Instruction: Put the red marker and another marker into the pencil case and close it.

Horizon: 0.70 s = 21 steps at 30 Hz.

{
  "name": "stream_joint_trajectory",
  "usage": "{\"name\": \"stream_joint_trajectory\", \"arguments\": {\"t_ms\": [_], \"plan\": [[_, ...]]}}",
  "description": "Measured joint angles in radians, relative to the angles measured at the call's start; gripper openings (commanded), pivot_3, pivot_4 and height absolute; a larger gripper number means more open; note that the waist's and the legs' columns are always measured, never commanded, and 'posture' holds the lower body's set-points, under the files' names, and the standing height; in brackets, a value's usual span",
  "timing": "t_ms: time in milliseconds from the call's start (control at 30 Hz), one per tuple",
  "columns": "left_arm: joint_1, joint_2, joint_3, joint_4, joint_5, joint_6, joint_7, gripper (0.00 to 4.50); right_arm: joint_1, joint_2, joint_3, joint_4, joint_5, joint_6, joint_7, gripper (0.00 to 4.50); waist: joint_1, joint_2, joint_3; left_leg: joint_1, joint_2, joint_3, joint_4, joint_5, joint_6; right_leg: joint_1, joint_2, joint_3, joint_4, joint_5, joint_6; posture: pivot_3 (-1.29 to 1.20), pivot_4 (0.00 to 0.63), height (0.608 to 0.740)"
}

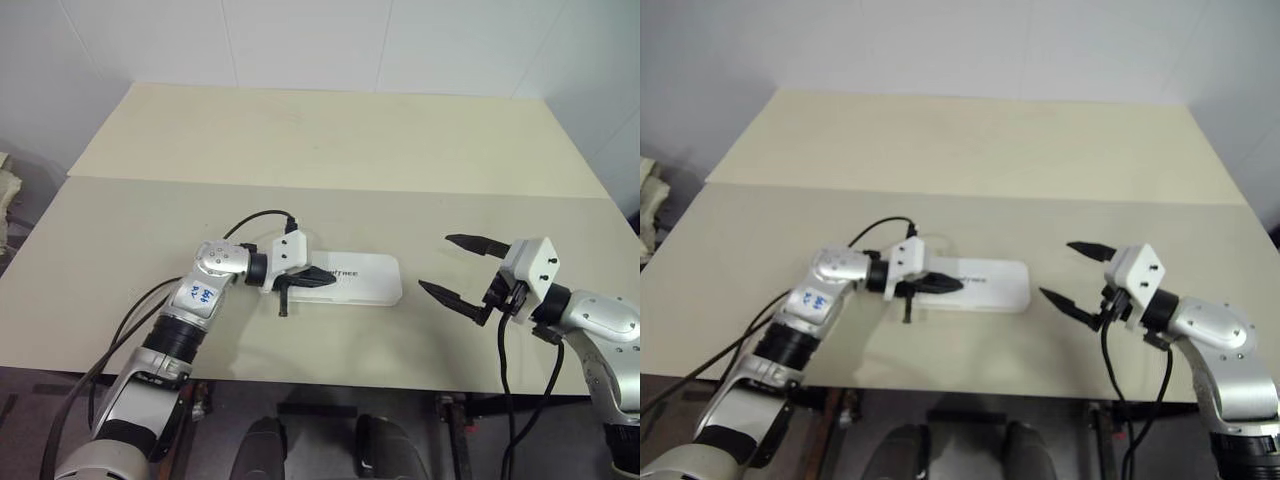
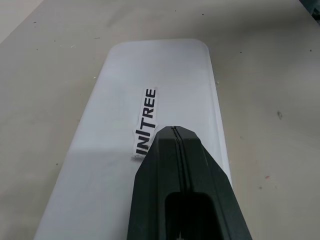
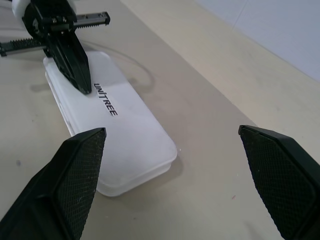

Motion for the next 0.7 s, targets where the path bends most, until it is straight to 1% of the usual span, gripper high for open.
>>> {"name": "stream_joint_trajectory", "arguments": {"t_ms": [133, 200, 367, 467, 533, 567, 633, 700], "plan": [[0.000, -0.010, 0.002, -0.003, 0.005, 0.004, 0.015, 0.02, 0.016, 0.011, 0.001, -0.008, 0.000, 0.001, -0.023, 4.50, -0.001, 0.000, 0.000, 0.000, 0.000, 0.000, 0.000, 0.000, 0.000, 0.000, 0.000, 0.000, 0.000, 0.000, 0.000, 0.00, 0.150, 0.740], [0.007, -0.017, 0.013, -0.018, -0.014, 0.040, 0.020, 0.02, 0.016, 0.027, 0.004, -0.008, -0.001, 0.001, -0.029, 4.50, -0.001, 0.000, 0.000, 0.000, 0.000, 0.000, 0.000, 0.000, 0.000, 0.000, 0.000, 0.000, 0.000, 0.000, 0.000, 0.00, 0.150, 0.740], [0.030, -0.018, 0.122, -0.093, -0.140, 0.100, 0.021, 0.02, 0.000, 0.043, 0.041, 0.003, -0.003, -0.001, -0.025, 4.50, -0.004, 0.000, 0.000, -0.001, 0.000, 0.000, -0.001, 0.000, 0.001, -0.001, 0.000, 0.000, 0.001, 0.000, 0.000, 0.00, 0.150, 0.740], [0.049, 0.019, 0.189, -0.131, -0.193, 0.108, 0.020, 0.02, -0.034, 0.043, 0.045, 0.025, -0.004, -0.005, -0.010, 4.50, -0.006, 0.000, 0.000, 0.000, 0.000, 0.000, -0.001, 0.000, 0.001, -0.001, 0.000, 0.000, 0.001, 0.000, 0.000, 0.00, 0.150, 0.740], [0.098, 0.065, 0.233, -0.174, -0.225, 0.131, 0.017, 0.02, -0.054, 0.041, 0.052, 0.052, -0.004, -0.008, 0.012, 4.50, -0.008, 0.000, 0.000, 0.000, 0.000, 0.000, -0.002, 0.000, 0.001, -0.002, 0.000, 0.000, 0.001, 0.000, 0.000, 0.00, 0.150, 0.740], [0.136, 0.098, 0.259, -0.199, -0.235, 0.145, 0.016, 0.39, -0.061, 0.039, 0.053, 0.067, -0.004, -0.012, 0.023, 4.50, -0.010, 0.000, 0.000, 0.000, 0.000, 0.000, -0.002, -0.001, 0.001, -0.002, 0.000, 0.001, 0.001, 0.000, 0.000, 0.00, 0.150, 0.740], [0.219, 0.159, 0.314, -0.243, -0.251, 0.164, 0.021, 0.94, -0.069, 0.034, 0.054, 0.091, -0.005, -0.023, 0.045, 4.50, -0.014, 0.000, 0.000, -0.001, 0.000, 0.000, -0.004, -0.001, 0.001, -0.003, 0.000, 0.001, 0.001, 0.000, 0.000, 0.00, 0.150, 0.740], [0.274, 0.190, 0.346, -0.280, -0.283, 0.198, 0.017, 1.67, -0.074, 0.029, 0.055, 0.111, -0.005, -0.029, 0.065, 4.50, -0.010, 0.000, 0.000, -0.001, 0.000, 0.000, -0.004, -0.001, 0.001, -0.003, 0.000, 0.001, 0.001, 0.000, 0.000, 0.00, 0.150, 0.740]]}}
